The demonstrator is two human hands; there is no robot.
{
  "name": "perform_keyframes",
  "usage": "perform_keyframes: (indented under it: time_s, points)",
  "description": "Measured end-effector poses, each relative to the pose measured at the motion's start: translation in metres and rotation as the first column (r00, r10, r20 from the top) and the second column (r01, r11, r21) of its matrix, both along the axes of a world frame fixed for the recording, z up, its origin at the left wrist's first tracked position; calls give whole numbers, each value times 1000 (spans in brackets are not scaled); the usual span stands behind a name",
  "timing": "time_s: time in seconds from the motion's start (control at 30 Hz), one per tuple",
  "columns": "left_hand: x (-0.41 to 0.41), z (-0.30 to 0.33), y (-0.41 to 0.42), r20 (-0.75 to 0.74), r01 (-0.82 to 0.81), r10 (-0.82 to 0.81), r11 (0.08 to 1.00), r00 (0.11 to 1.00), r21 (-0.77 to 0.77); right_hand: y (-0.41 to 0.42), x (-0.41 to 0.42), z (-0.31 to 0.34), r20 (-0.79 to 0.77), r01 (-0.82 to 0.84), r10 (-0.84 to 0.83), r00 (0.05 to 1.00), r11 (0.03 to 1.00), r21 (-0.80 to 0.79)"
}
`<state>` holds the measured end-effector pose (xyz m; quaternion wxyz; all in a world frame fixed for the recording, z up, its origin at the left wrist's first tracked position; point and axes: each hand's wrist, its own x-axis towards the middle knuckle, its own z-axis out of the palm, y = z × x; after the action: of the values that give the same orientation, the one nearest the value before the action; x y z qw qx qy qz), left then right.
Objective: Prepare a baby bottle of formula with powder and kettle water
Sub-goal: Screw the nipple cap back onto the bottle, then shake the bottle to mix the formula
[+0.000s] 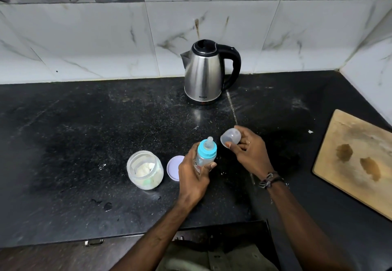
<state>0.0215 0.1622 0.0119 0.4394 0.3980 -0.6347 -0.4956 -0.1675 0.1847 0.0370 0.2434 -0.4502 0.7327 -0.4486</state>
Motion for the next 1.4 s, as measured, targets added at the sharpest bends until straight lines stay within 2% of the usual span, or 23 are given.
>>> perform_keyframes:
  time_s: [0.1,0.23,0.43,0.63,0.93,1.23,1.4]
  points:
    - [0,2,0,4,6,-6,1000,1000,-13,3,7,33,110,-69,82,991,991,-114]
    - [-1,-1,-1,18,5,-5,1000,1000,-16,10,20,61,97,-178,205,974,957,-228]
    - [0,-4,-1,66,-8,10,1000,998,-29,13,35,68,-50,-353,350,936,927,-130]
    - [2,2,-2,43,13,-13,1000,999,-17,10,36,63,-147,-419,407,902,906,-64]
    - [-2,1,-3,47,29,-29,999,998,15,12,35,56,-184,-395,381,906,917,-46]
    - [-1,-1,-7,82,38,-34,998,996,-42,21,44,45,-259,-300,258,931,944,-138]
    - [1,2,-5,79,56,-51,996,996,-72,23,49,43,-241,-297,265,934,949,-106]
